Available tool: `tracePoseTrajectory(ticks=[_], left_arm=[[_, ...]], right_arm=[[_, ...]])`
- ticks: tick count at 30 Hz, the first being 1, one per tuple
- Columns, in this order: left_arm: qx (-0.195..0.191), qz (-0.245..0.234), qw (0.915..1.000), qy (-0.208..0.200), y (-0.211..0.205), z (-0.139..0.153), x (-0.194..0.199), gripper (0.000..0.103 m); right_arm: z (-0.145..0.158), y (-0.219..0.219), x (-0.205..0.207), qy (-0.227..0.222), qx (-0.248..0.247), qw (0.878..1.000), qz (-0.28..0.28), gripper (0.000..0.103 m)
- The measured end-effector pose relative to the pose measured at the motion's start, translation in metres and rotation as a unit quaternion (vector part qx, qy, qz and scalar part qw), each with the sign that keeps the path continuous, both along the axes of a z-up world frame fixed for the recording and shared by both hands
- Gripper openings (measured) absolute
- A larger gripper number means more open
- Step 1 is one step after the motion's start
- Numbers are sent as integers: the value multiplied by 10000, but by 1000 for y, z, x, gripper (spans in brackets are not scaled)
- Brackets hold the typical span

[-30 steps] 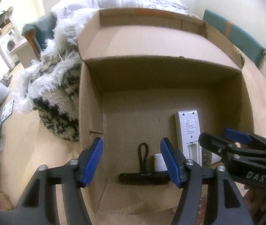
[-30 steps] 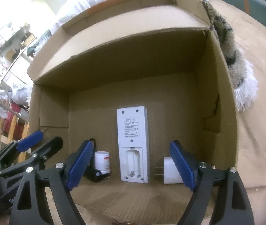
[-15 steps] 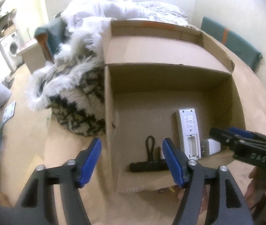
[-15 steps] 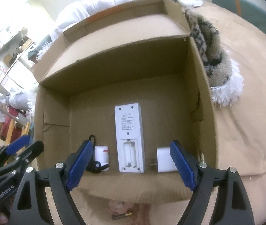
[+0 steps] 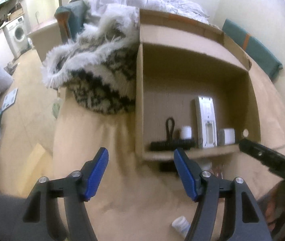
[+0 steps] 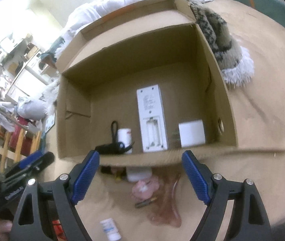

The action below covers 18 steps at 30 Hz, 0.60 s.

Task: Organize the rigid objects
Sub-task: 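Grasp the blue-labelled white pill bottle on the blanket with the left tool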

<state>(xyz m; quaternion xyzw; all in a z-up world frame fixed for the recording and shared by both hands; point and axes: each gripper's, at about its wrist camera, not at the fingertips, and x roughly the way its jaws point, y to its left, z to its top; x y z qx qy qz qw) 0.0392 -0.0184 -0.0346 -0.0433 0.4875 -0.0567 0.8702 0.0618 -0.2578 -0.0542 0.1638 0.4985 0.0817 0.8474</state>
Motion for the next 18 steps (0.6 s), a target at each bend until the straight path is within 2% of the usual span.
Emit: tracePoseTrajectory(ticks=[5, 8, 9, 12, 16, 18], left_arm=[[-60, -298, 9993, 233, -8, -11, -18, 65], [-74, -860, 9951, 486, -26, -21, -28, 65], [-50, -1131, 9917, 613, -35, -25, -31, 65], [62, -2004, 9731, 1139, -64, -45, -42, 65], [312, -2543, 9546, 1522, -86, -66, -58, 65], [436, -2772, 9466, 1588, -96, -73, -65, 65]], right_arm=[[-3, -5, -21, 94, 212, 9994, -274, 89], [-9, -5, -27, 219, 341, 9985, -356, 89], [-10, -4, -28, 242, 317, 9986, -357, 89], [-12, 0, -29, 274, 180, 9989, -322, 89], [-18, -7, -27, 405, 122, 9982, -427, 89], [-22, -15, -27, 484, 210, 9972, -535, 89]])
